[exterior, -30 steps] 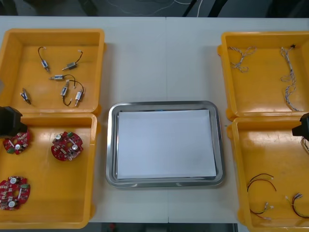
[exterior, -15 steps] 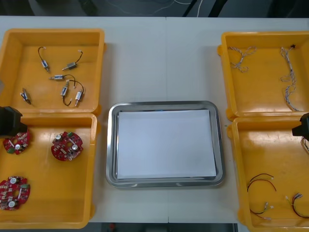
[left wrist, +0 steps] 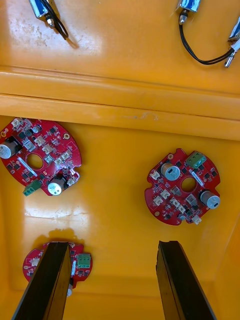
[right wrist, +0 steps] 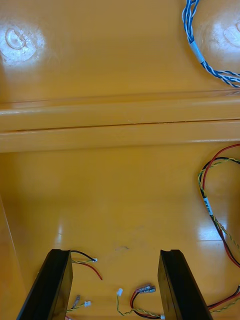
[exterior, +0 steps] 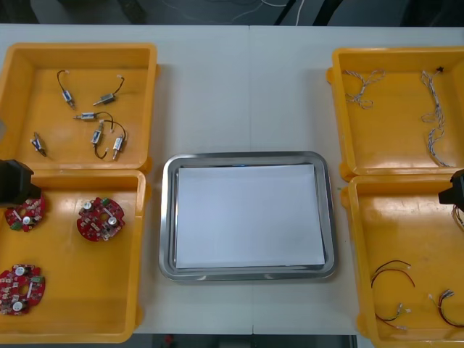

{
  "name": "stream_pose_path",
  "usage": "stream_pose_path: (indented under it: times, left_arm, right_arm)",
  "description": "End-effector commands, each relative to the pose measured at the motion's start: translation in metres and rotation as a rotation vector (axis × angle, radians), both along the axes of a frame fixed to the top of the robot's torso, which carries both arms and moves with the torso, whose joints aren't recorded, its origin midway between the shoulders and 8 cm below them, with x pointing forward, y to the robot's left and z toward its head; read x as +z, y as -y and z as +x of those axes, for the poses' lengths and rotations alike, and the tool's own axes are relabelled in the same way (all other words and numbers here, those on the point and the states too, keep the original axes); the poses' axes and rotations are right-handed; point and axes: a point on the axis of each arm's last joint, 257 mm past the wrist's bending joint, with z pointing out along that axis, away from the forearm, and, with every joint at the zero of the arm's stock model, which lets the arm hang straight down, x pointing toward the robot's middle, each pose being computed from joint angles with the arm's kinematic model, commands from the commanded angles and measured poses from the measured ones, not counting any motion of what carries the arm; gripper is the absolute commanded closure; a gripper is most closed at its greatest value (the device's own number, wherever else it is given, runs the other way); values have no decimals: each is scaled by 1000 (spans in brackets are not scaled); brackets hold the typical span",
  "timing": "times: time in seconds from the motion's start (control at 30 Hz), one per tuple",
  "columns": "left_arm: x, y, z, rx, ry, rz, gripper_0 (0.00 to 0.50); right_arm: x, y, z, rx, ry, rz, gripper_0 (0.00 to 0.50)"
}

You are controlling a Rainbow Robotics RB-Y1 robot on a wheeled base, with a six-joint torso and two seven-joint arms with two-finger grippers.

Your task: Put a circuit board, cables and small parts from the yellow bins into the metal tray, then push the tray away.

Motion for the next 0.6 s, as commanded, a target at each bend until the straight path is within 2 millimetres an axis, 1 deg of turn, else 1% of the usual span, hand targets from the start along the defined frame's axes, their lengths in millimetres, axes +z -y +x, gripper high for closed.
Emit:
stream_pose_path:
  times: [0.03,0.6]
  left_arm:
    - [16,-15,-1,-28,32,62,0]
    - [16,-15,-1,-28,32,62,0]
  right_arm:
    - [10,17,-4,-61,12,-12,0]
    - [10,17,-4,-61,12,-12,0]
